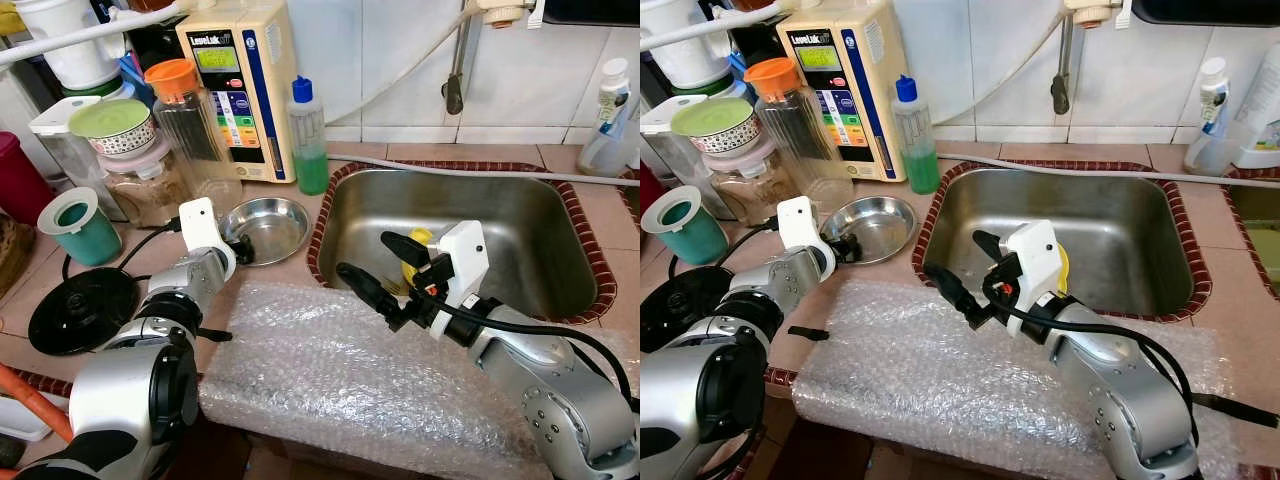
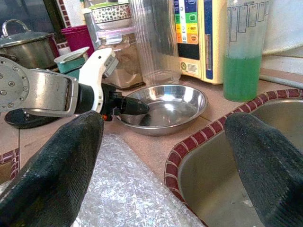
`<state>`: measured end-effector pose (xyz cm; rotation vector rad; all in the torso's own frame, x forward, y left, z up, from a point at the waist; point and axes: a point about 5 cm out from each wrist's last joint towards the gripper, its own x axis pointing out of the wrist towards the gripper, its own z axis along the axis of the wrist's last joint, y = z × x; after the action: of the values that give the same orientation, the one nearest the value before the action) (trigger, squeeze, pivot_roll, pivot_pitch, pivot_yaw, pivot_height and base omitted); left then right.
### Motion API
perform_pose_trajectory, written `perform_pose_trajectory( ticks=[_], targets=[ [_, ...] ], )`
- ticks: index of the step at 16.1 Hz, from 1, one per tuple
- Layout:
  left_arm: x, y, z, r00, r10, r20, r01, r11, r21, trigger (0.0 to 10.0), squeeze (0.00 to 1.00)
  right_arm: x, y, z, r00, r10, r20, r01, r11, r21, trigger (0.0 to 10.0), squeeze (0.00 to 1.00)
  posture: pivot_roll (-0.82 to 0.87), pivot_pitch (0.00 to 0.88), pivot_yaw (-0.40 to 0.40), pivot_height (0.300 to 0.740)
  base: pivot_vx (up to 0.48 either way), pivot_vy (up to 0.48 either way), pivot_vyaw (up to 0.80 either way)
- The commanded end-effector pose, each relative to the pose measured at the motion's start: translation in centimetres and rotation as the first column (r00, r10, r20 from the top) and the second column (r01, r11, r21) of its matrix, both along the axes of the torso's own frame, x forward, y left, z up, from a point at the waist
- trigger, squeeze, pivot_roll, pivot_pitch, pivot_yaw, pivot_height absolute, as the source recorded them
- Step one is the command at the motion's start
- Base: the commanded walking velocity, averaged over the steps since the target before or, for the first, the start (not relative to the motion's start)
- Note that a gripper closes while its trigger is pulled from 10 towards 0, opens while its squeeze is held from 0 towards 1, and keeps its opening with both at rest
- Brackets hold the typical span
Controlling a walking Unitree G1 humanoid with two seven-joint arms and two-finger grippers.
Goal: Kitchen organization
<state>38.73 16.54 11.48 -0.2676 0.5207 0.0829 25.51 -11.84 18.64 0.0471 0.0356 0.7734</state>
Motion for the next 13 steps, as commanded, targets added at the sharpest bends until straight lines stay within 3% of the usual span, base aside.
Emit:
perform_pose_trajectory(
  ticks=[1, 9, 13],
  targets=[
    [-0.6, 1.4, -1.0, 0.999, 0.016, -0.035, -0.016, 1.0, 0.019, 0.0, 0.0, -0.2, 0.5, 0.2, 0.999, 0.039, 0.003, -0.039, 0.999, -0.009, 10.0, 0.0, -0.06, 0.0, 0.168, 0.74, 0.0, 0.0, 0.0],
    [-0.6, 1.5, -0.9, 0.999, 0.022, 0.049, -0.02, 0.999, -0.042, 0.0, 0.0, 0.0, -0.3, -0.5, 1.0, 0.015, -0.021, -0.016, 0.998, -0.068, 10.0, 0.0, -0.07, 0.0, 0.161, 0.74, 0.0, 0.0, 0.0],
    [-0.7, 2.4, -0.9, 0.996, 0.03, 0.081, -0.027, 0.999, -0.039, 0.0, 0.0, 0.3, -0.7, -0.6, 1.0, 0.004, -0.021, -0.005, 0.997, -0.08, 10.0, 0.0, -0.07, 0.0, 0.158, 0.74, 0.0, 0.0, 0.0]
  ],
)
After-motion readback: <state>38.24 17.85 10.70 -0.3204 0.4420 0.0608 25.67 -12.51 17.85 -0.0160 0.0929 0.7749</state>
